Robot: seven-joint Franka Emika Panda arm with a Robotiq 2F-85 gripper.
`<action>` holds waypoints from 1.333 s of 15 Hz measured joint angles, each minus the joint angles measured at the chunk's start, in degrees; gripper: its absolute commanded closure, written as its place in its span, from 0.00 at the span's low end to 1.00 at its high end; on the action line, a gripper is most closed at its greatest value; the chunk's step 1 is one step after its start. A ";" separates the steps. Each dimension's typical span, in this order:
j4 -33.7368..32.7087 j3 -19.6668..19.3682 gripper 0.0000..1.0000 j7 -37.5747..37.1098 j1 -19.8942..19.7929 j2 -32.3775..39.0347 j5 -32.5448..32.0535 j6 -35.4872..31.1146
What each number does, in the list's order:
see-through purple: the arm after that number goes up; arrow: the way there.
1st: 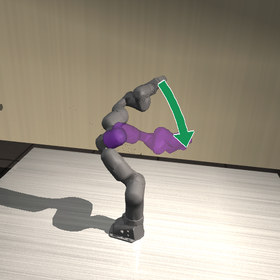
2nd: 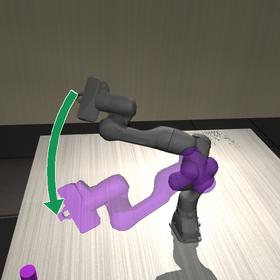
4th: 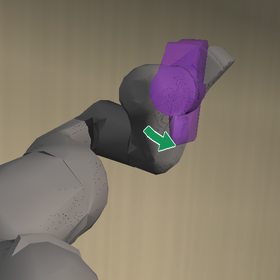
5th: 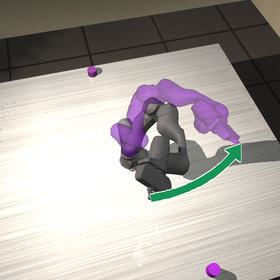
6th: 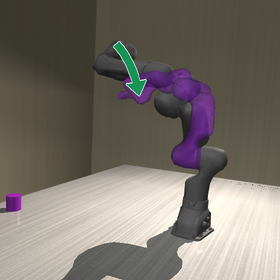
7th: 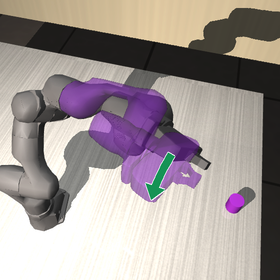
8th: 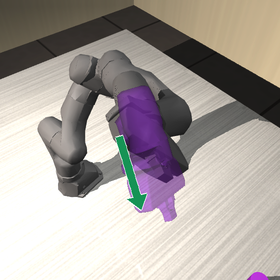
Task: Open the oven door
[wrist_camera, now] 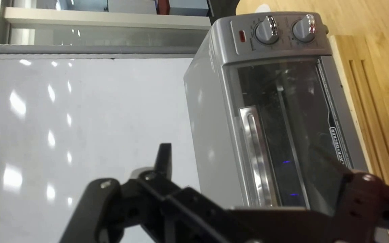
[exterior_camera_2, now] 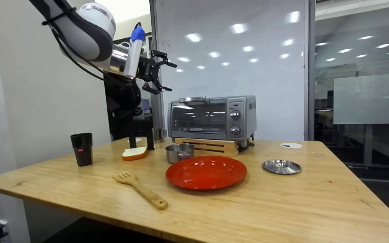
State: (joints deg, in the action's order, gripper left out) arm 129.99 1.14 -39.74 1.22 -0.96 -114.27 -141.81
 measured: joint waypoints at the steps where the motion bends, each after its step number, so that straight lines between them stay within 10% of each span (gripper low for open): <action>1: -0.01 0.00 0.00 -0.05 0.01 0.00 0.00 0.01; 11: -0.04 0.00 0.00 -0.46 0.01 0.00 -0.34 -0.02; 20: -5.02 -1.59 0.00 -11.15 -1.18 5.70 -15.11 -1.92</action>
State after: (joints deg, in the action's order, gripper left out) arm 124.97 -0.45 -50.89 0.05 4.74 -129.38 -143.73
